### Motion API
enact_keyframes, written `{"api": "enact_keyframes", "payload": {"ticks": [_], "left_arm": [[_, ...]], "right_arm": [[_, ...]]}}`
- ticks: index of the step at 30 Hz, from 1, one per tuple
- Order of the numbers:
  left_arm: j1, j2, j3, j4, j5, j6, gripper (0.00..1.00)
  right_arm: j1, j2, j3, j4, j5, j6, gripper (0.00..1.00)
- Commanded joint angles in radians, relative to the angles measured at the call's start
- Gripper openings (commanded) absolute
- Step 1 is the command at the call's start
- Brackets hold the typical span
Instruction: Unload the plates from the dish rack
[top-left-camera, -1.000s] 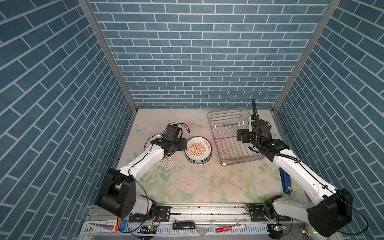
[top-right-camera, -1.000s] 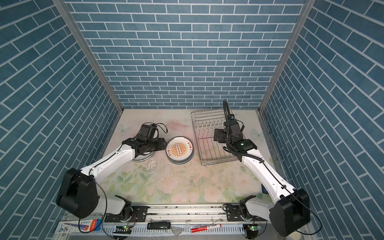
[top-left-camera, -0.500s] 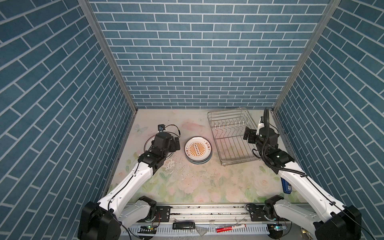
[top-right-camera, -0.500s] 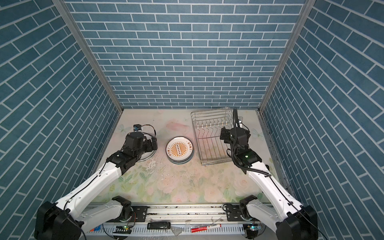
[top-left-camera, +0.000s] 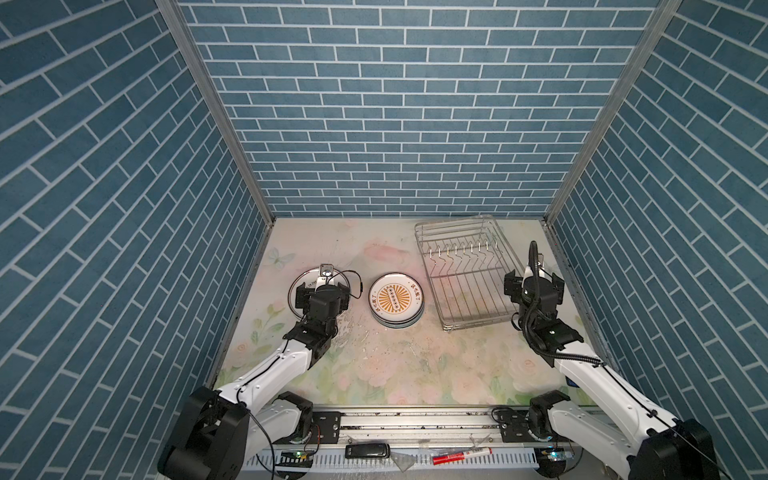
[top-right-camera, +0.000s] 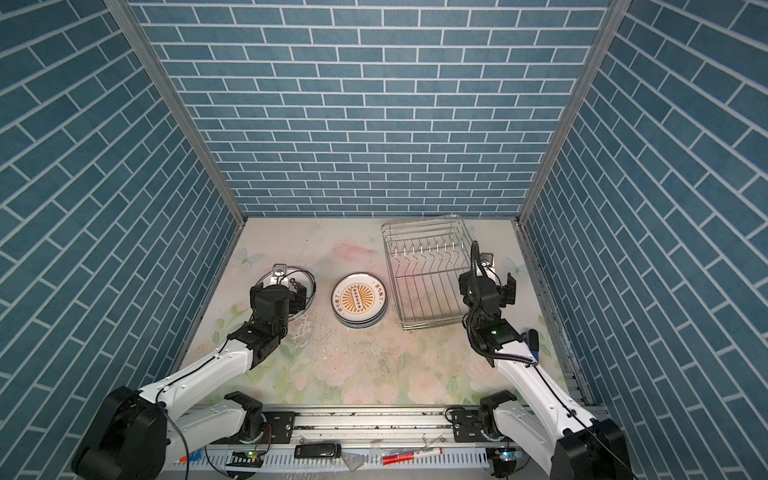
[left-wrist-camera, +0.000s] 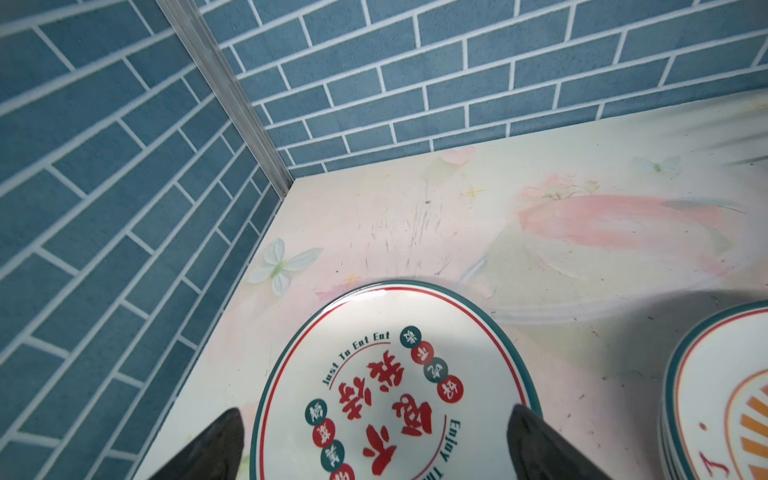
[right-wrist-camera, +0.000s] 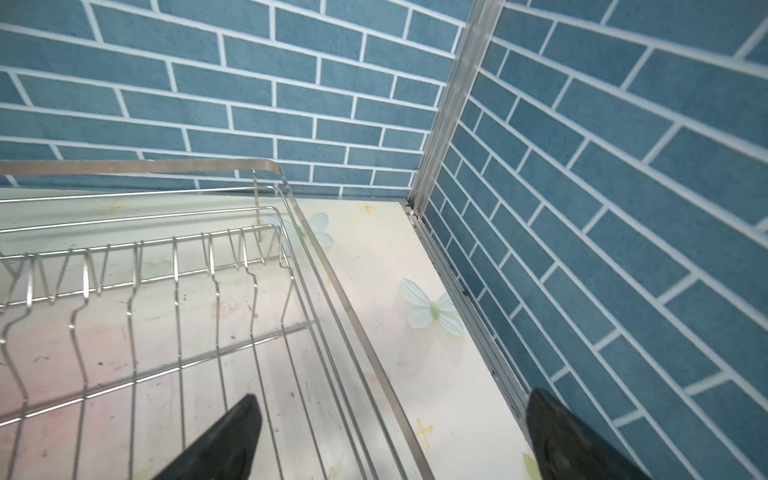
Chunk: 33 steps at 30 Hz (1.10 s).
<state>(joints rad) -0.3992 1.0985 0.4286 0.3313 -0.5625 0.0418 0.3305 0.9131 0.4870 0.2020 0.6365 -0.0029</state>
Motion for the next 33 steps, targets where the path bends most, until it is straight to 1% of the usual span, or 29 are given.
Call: {"api": "enact_keyframes", "payload": {"ticks": [1,2,3,5,7,9,12,15,18,20,21,23,24,26,27,29,30,32,33], "left_arm": [[0.011,0.005,-0.072,0.192,0.005,0.119,0.99],[0.021,0.009,-0.097,0.233,0.004,0.126,0.99],[0.043,0.015,-0.127,0.271,0.029,0.128,0.99],[0.093,0.028,-0.163,0.311,0.059,0.107,0.99],[0.144,0.030,-0.193,0.358,0.109,0.058,0.99],[0.180,0.035,-0.202,0.380,0.166,0.022,0.99],[0.186,0.077,-0.218,0.468,0.180,0.047,0.99],[0.202,0.107,-0.230,0.540,0.196,0.045,0.99],[0.242,0.132,-0.259,0.634,0.202,0.030,0.99],[0.276,0.137,-0.255,0.634,0.252,0.011,0.99],[0.293,0.152,-0.254,0.652,0.283,0.005,0.99],[0.304,0.161,-0.245,0.647,0.297,0.003,0.99],[0.313,0.160,-0.247,0.647,0.305,-0.001,0.99],[0.326,0.194,-0.258,0.707,0.325,0.002,0.99],[0.326,0.218,-0.253,0.727,0.332,0.016,0.99],[0.331,0.246,-0.246,0.737,0.337,0.020,0.99],[0.346,0.266,-0.245,0.754,0.343,0.001,0.99],[0.384,0.325,-0.252,0.820,0.365,-0.042,0.99],[0.395,0.363,-0.257,0.868,0.375,-0.054,0.99]], "right_arm": [[-0.055,-0.083,-0.080,0.077,-0.101,-0.005,0.99],[-0.071,-0.092,-0.100,0.093,-0.132,-0.001,0.99],[-0.082,-0.092,-0.122,0.133,-0.157,-0.006,0.99],[-0.109,-0.045,-0.143,0.199,-0.191,-0.008,0.99],[-0.134,0.065,-0.182,0.362,-0.166,0.004,0.99],[-0.155,0.188,-0.211,0.527,-0.170,0.002,0.99],[-0.173,0.342,-0.238,0.716,-0.184,-0.010,0.99],[-0.203,0.475,-0.268,0.903,-0.228,-0.019,0.99],[-0.244,0.539,-0.298,0.998,-0.303,0.006,0.99],[-0.261,0.573,-0.296,1.018,-0.358,0.007,0.99],[-0.266,0.602,-0.295,1.040,-0.365,0.013,0.99],[-0.275,0.674,-0.299,1.128,-0.375,0.013,0.99],[-0.274,0.677,-0.301,1.132,-0.377,0.013,0.99],[-0.280,0.648,-0.279,1.044,-0.395,0.016,0.99],[-0.279,0.654,-0.259,1.025,-0.381,0.009,0.99],[-0.279,0.633,-0.222,0.919,-0.366,0.028,0.99],[-0.280,0.641,-0.202,0.900,-0.337,0.031,0.99],[-0.280,0.632,-0.188,0.857,-0.334,0.040,0.99],[-0.279,0.639,-0.188,0.871,-0.331,0.033,0.99]]}}
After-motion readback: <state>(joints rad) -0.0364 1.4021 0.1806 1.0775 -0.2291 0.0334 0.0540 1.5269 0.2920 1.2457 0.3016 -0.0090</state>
